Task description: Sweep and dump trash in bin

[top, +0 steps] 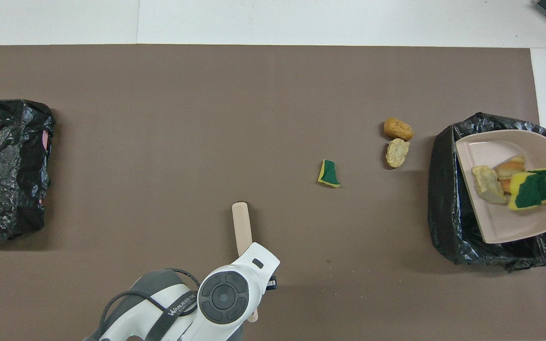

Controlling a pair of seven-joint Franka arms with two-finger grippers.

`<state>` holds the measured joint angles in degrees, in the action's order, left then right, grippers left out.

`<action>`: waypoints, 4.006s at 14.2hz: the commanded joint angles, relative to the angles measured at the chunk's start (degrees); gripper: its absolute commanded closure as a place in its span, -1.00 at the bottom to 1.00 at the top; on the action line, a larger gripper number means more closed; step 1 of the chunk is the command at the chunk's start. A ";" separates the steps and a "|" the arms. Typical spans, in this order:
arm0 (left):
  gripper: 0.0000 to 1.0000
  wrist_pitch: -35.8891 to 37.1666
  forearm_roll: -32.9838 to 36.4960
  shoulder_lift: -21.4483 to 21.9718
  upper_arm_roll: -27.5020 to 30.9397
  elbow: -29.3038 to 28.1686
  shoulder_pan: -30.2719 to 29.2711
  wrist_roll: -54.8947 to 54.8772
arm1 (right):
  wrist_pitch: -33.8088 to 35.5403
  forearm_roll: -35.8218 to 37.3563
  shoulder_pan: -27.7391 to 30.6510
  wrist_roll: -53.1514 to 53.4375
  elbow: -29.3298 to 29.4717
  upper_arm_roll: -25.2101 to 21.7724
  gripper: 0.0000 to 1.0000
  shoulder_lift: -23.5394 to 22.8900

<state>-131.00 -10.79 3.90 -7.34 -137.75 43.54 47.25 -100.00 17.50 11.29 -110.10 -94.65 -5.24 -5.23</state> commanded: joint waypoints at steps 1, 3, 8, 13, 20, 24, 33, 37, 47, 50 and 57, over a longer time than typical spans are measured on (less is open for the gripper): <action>-0.48 -1.01 0.86 -0.47 0.74 0.20 1.11 0.30 | -5.69 4.45 1.97 0.15 -6.04 0.59 1.00 3.98; -1.00 -0.57 0.86 -0.48 0.74 0.47 1.11 0.39 | -10.11 9.01 2.15 5.13 -12.72 0.58 1.00 7.67; -1.00 1.88 1.73 -1.00 1.27 4.85 -4.14 0.65 | -15.49 22.82 -0.12 25.00 -27.95 0.85 1.00 17.35; -1.00 2.76 7.54 -0.30 1.27 6.09 -15.39 -3.72 | -11.09 33.89 -3.99 25.73 -25.76 1.55 1.00 16.83; -1.00 5.93 7.54 1.19 1.36 6.18 -34.55 -27.35 | -10.83 47.34 -7.25 25.64 -24.61 1.73 1.00 17.70; -1.00 13.55 7.54 5.05 1.45 8.19 -42.55 -40.28 | -9.77 51.67 -9.36 27.66 -25.32 2.08 1.00 18.76; -1.00 39.84 7.54 5.15 2.75 30.77 -45.03 -43.03 | -4.68 56.30 -12.87 29.86 -26.37 3.31 1.00 19.90; -1.00 49.43 7.71 4.80 3.56 42.64 -45.03 -42.86 | -4.58 56.86 -14.02 31.78 -28.29 4.01 1.00 19.99; -1.00 47.07 8.24 4.71 3.03 45.47 -44.94 -40.13 | -2.04 58.00 -16.39 28.89 -25.84 4.10 1.00 18.76; -1.00 47.50 8.24 4.80 3.12 45.47 -44.94 -40.48 | -2.39 50.65 -15.51 29.77 -26.02 3.49 1.00 18.85; -1.00 47.86 8.68 4.80 3.38 45.47 -44.94 -40.04 | -2.74 26.39 -15.25 34.51 -21.63 3.22 1.00 17.18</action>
<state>-83.57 -3.07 9.11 -3.69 -93.35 -1.10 6.63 -102.90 49.27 -4.81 -76.84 -118.69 -2.24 13.33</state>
